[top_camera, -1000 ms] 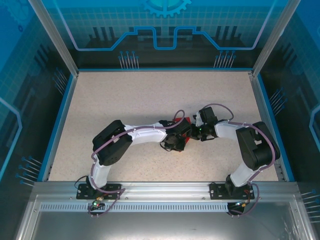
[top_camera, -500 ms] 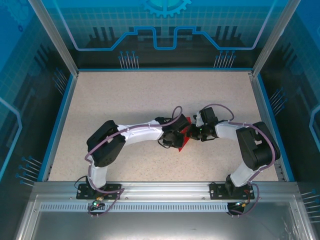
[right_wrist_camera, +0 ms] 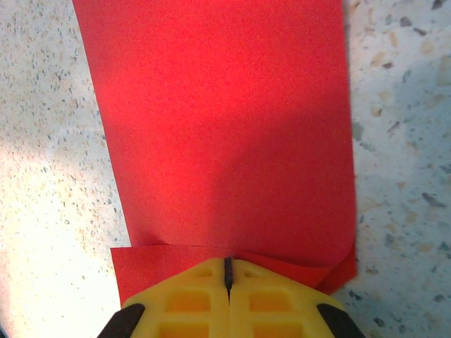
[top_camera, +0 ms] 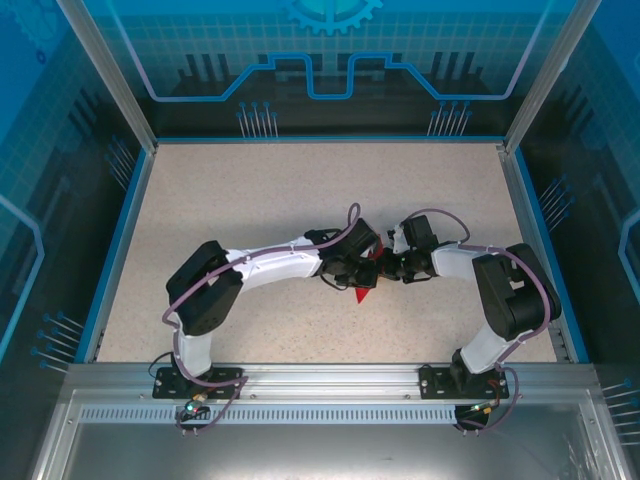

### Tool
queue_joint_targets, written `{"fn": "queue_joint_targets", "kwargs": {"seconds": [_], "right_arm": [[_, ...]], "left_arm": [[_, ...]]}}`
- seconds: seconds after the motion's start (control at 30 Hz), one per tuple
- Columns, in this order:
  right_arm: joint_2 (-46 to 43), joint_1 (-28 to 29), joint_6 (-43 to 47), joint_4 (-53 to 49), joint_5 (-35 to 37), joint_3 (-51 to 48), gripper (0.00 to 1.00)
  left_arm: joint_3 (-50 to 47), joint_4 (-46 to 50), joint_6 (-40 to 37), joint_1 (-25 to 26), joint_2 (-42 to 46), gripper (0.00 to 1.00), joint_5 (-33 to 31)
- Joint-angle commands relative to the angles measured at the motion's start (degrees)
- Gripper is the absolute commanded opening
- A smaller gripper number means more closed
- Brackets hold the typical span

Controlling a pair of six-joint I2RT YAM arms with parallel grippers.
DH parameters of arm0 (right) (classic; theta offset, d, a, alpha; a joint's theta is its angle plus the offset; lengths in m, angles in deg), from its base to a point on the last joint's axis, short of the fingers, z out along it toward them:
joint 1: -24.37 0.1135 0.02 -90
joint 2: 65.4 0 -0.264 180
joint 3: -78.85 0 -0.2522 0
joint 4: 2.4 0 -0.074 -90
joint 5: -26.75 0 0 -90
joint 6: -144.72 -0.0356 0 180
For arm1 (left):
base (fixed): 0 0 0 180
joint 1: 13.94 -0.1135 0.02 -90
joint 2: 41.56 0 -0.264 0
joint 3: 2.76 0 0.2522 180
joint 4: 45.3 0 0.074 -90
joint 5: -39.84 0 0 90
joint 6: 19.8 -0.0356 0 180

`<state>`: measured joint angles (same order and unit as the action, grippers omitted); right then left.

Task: Fold a paper plane with a square sheet of paper (pick it up from the middle)
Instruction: Third fold the triangle at the center of the table.

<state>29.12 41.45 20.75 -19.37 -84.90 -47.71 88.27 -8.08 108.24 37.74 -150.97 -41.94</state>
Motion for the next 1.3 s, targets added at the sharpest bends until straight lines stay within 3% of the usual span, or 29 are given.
{"fn": "queue_joint_targets", "kwargs": {"seconds": [0.0, 0.33, 1.27], "right_arm": [[2.41, -1.20, 1.19, -5.60, 3.47, -2.95, 0.00], [1.90, -1.70, 1.52, -6.08, 2.85, -2.73, 0.00], [0.93, -1.68, 2.20, -7.60, 3.48, -1.89, 0.00]], "left_arm": [[-1.91, -2.54, 1.92, -0.32, -2.10, 0.11, 3.81], [-7.10, -8.67, 4.49, -1.02, -3.25, 0.10, 5.13], [-8.78, -6.15, 1.17, -2.99, -5.97, 0.10, 4.13]]}}
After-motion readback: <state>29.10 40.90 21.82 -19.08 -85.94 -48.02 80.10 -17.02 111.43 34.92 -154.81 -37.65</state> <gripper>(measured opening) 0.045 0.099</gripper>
